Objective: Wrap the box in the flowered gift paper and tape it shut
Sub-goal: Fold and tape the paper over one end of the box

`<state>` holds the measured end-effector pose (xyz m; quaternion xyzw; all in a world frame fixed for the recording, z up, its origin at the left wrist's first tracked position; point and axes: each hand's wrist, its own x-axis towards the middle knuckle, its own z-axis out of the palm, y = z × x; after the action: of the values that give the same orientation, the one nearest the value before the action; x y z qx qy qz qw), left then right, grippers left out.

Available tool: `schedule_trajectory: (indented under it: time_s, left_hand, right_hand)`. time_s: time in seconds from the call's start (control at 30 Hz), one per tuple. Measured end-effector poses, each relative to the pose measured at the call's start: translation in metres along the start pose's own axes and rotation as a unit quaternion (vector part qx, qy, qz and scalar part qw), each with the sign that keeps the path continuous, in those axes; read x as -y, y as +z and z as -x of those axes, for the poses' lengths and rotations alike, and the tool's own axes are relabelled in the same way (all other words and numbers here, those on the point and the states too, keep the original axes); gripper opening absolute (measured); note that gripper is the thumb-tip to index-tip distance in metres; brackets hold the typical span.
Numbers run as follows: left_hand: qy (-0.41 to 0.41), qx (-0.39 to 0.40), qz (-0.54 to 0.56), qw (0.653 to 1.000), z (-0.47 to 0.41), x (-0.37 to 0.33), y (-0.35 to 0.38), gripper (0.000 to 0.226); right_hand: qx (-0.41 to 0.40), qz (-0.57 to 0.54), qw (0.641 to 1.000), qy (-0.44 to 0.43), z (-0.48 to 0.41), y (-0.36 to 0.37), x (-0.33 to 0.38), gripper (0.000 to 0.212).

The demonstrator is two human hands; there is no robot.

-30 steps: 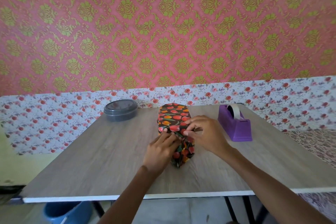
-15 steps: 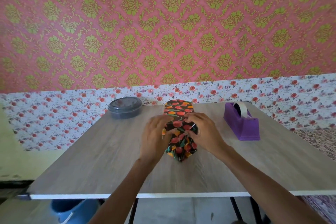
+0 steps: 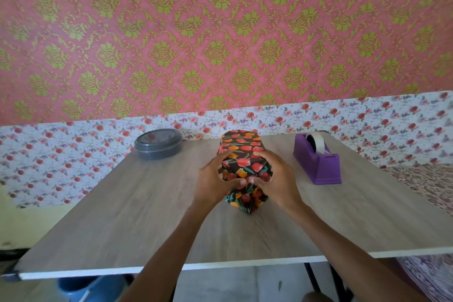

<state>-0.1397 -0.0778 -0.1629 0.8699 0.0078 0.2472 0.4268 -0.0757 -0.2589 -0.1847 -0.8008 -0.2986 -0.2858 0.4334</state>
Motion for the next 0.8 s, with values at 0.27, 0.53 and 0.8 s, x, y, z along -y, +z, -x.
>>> schedule_trajectory:
  time_s: [0.27, 0.53, 0.8]
  left_hand:
    - [0.020, -0.040, -0.026, 0.999, -0.006, -0.017, 0.037, 0.082]
    - [0.033, -0.036, -0.067, 0.997, -0.014, -0.028, 0.056, 0.081]
    - [0.044, -0.048, -0.113, 0.992, -0.018, -0.029, 0.062, 0.086]
  right_hand:
    - [-0.017, 0.031, 0.999, -0.014, 0.002, -0.019, -0.024, 0.070]
    - [-0.014, 0.054, 0.998, -0.013, -0.001, -0.029, -0.038, 0.072]
    - [0.032, 0.052, 0.997, 0.040, -0.004, -0.036, -0.044, 0.083]
